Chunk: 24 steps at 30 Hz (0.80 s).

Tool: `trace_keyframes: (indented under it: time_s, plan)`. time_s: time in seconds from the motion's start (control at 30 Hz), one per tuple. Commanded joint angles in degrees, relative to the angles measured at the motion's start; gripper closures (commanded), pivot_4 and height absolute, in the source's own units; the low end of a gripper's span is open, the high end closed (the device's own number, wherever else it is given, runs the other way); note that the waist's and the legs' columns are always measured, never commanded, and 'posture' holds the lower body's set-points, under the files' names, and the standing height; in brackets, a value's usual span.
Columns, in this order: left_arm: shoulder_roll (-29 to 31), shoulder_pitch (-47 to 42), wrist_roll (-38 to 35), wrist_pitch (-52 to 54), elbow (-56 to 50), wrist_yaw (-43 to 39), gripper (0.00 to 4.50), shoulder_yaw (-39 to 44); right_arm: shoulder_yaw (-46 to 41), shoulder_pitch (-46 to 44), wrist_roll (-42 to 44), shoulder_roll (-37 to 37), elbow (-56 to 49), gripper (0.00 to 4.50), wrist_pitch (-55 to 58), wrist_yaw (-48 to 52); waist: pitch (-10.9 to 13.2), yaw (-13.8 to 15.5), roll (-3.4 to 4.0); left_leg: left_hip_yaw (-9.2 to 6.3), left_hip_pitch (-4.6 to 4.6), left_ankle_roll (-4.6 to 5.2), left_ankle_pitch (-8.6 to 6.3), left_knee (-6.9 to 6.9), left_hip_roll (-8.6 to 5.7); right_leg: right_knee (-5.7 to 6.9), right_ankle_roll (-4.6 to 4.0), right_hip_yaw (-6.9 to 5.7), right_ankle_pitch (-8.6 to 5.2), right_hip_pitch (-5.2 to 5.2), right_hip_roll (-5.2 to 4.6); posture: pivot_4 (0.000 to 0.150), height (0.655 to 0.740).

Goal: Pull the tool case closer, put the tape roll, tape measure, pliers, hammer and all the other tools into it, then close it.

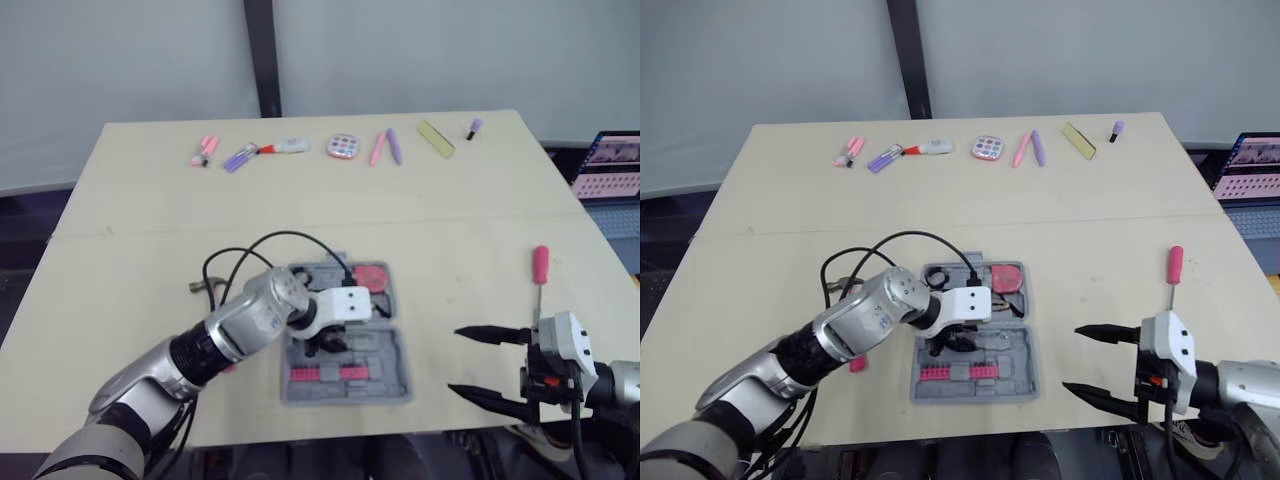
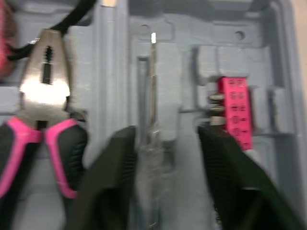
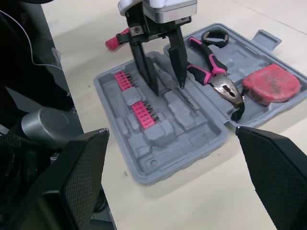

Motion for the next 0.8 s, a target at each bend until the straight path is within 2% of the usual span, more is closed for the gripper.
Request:
trace_keyframes:
  time_s: [0.03,0.1,0.13,0.2,0.33,0.37,0.5,0.7,0.8]
  plan:
    - [0.08,-0.66,-2.03,3.23,-4.21,-0.02,0.76,3.62,-2.21,-0.24,1.41,0.33,-1.77,0.0,-0.24,-0.51,0.0,0.01,0.0,0.0,0.0,0.0,0.0,0.0,0.0,0.0,0.0,0.0,0.0,0.0,0.0,0.15,0.74]
    - [-0.14,-0.52,-3.15,4.99,-5.1,0.41,0.76,4.73,-2.09,-0.42,1.47,0.3,-1.74,0.0,-0.18,-0.49,0.0,0.01,0.0,0.0,0.0,0.0,0.0,0.01,0.0,0.0,0.0,0.0,0.0,0.0,0.0,0.15,0.74]
    - [-0.29,-0.49,-3.4,5.34,-5.27,0.88,1.03,5.14,-2.03,-0.52,1.49,0.29,-1.69,0.0,-0.16,-0.48,0.0,0.03,0.01,0.0,0.0,0.0,0.0,0.0,0.0,0.01,0.0,0.0,0.0,0.0,0.0,0.15,0.74]
    - [-1.04,-0.4,-4.4,6.59,-5.56,1.96,1.77,7.01,-1.83,-0.84,1.52,0.28,-1.57,0.0,-0.15,-0.46,0.0,0.09,0.0,0.0,0.0,0.0,0.0,0.01,0.0,0.0,0.0,0.0,0.0,0.0,0.0,0.15,0.74]
    - [-2.3,0.09,-5.82,6.29,-5.54,4.42,3.77,10.94,-1.57,-1.24,1.5,0.39,-1.43,0.0,-0.12,-0.5,0.0,0.21,0.0,-0.01,0.0,0.0,0.0,0.02,0.0,0.01,0.0,0.0,0.0,0.0,0.0,0.15,0.74]
    - [-2.18,0.38,-6.0,4.71,-5.38,4.66,4.41,11.71,-1.52,-1.31,1.49,0.44,-1.42,0.0,-0.11,-0.56,0.0,0.2,0.0,-0.01,0.0,0.0,0.0,0.02,0.0,0.01,0.0,0.0,0.0,0.0,0.0,0.15,0.74]
    - [-2.03,2.92,-6.75,-5.15,-3.8,5.12,4.41,15.39,-1.44,-1.43,1.44,0.66,-1.37,0.0,-0.18,-0.68,0.0,0.19,0.01,-0.01,0.01,0.0,0.0,0.01,0.0,0.01,0.0,0.0,0.0,0.0,0.0,0.15,0.74]
    - [-0.71,12.6,-9.15,-31.0,2.31,1.17,4.41,22.12,-1.76,-1.32,1.32,1.07,-1.27,0.0,-0.27,-0.75,-0.02,0.19,0.03,-0.01,0.02,0.0,0.0,0.01,0.0,0.01,0.0,0.0,0.0,0.0,-0.01,0.15,0.74]
    - [-0.5,15.98,-10.29,-34.91,4.84,-0.16,4.41,24.19,-1.95,-1.11,1.29,1.14,-1.34,0.0,-0.35,-0.8,-0.03,0.31,0.04,-0.01,0.02,0.0,0.0,0.02,0.0,0.02,0.0,-0.01,0.0,0.0,-0.01,0.15,0.74]
